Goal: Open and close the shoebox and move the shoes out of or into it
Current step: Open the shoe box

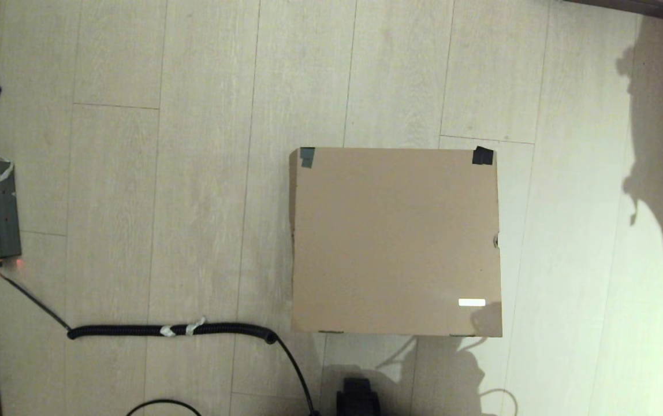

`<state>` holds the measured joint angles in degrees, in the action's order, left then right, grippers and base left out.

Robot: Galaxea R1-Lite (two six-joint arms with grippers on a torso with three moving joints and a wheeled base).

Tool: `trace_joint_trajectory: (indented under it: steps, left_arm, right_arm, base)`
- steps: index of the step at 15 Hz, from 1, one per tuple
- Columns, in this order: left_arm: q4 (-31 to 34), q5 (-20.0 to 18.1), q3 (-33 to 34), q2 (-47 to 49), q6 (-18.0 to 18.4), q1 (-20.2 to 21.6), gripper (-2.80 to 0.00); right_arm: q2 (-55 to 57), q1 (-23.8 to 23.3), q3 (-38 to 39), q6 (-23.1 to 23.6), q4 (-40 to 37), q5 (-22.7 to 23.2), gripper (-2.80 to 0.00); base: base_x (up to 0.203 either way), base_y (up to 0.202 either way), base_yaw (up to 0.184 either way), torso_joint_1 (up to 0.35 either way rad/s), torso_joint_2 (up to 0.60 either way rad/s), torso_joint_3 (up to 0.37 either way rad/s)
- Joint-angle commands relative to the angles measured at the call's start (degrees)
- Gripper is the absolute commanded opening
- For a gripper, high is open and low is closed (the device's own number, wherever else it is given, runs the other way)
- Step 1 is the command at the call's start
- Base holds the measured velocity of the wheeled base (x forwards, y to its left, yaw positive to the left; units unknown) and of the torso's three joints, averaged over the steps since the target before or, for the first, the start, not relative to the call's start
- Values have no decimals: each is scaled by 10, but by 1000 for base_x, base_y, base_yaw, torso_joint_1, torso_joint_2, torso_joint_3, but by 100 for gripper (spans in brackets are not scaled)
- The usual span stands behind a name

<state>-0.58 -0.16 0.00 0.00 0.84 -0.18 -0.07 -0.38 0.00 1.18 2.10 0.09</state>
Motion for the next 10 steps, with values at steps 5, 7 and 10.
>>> trace_joint_trajectory:
  steps: [5, 7, 10]
  left_arm:
    - [14, -33, -123, 77, -16, -1, -280]
    - [29, -69, -224, 207, -77, -9, -280]
    - [38, -171, -307, 388, -250, -26, -280]
  right_arm:
    - [139, -1, -152, -120, -7, 15, -280]
    - [289, 0, -231, -246, -6, 34, -280]
    - [492, 0, -267, -341, 53, 125, -280]
  base:
    - [0, 0, 0, 0, 0, 0]
    - [0, 0, 0, 0, 0, 0]
    - [0, 0, 0, 0, 0, 0]
